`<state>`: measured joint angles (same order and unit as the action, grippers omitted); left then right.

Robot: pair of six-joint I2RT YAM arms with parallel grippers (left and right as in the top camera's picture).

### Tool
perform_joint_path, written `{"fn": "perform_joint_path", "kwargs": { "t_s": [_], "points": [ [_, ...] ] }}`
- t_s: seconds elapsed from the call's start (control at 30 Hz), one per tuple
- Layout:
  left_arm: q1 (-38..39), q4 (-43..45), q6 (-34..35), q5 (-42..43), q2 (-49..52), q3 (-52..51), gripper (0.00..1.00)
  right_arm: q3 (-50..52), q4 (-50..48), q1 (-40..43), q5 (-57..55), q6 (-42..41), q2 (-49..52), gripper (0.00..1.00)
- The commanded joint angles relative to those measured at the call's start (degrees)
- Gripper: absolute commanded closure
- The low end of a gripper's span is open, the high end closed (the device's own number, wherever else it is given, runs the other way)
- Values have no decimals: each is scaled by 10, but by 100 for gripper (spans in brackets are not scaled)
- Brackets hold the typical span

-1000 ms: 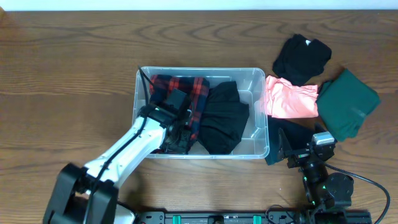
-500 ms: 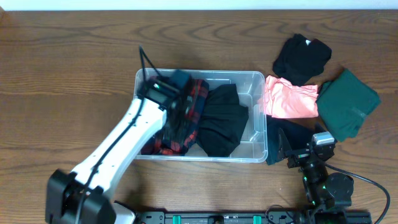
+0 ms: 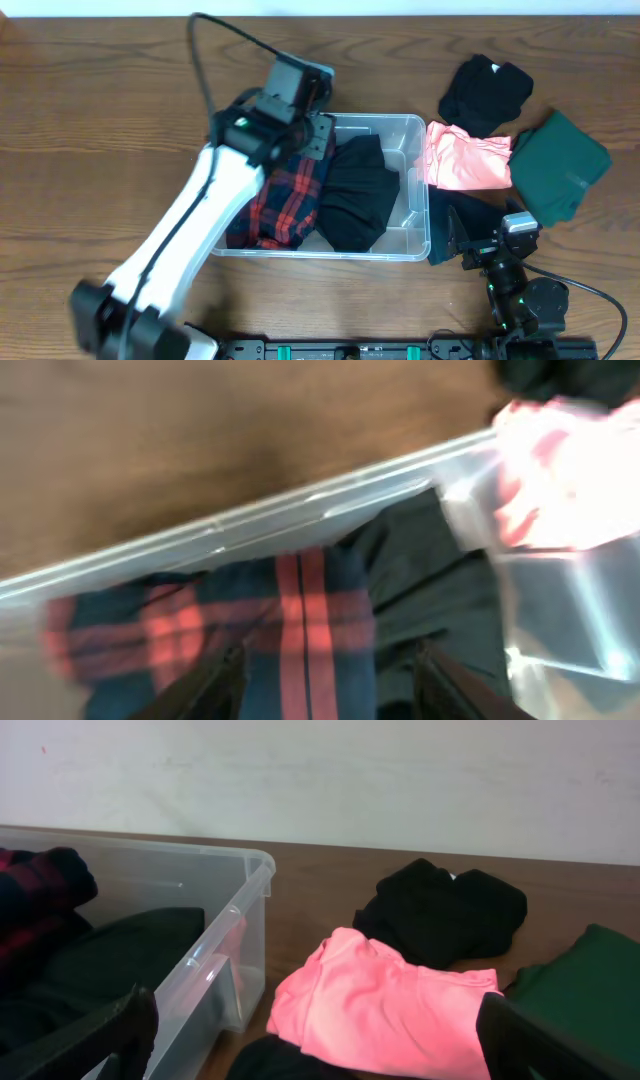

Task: Pack container
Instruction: 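Press and tuck the plaid shirt down with the left gripper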

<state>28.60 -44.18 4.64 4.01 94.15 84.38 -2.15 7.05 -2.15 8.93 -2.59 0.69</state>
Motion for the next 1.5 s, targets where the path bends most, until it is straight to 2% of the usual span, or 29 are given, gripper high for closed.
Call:
{"fn": "perform_joint_path", "kwargs": {
  "t_s": [0.0, 0.23, 0.4, 0.6, 0.97, 1.13, 1.27, 1.37, 1.47],
  "points": [
    [-2, -3, 3, -4, 97, -21, 46, 2, 1, -2, -4, -7, -2, 1],
    [-3, -5, 6, 5, 266, -22, 47, 2, 1, -2, -4, -7, -2, 1],
    [-3, -7, 7, 4, 292, -21, 47, 2, 1, -2, -4, -7, -2, 1],
    [-3, -67, 7, -7, 210, 19, 51, 2, 1, -2, -4, -7, -2, 1],
    [-3, -109, 8, -7, -57, 40, 50, 2, 1, -2, -4, -7, -2, 1],
    [-3, -198, 38, -7, -86, 33, 50, 2, 1, -2, -4, -7, -2, 1],
    [-4, -181, 38, -7, -84, -51, 50, 2, 1, -2, -4, -7, -2, 1],
    [-3, -104, 56, -7, -82, -155, 49, 2, 1, -2, -4, -7, -2, 1],
    [-3, -7, 104, -6, -70, -275, 41, 2, 1, -2, -4, -7, -2, 1]
  ]
}}
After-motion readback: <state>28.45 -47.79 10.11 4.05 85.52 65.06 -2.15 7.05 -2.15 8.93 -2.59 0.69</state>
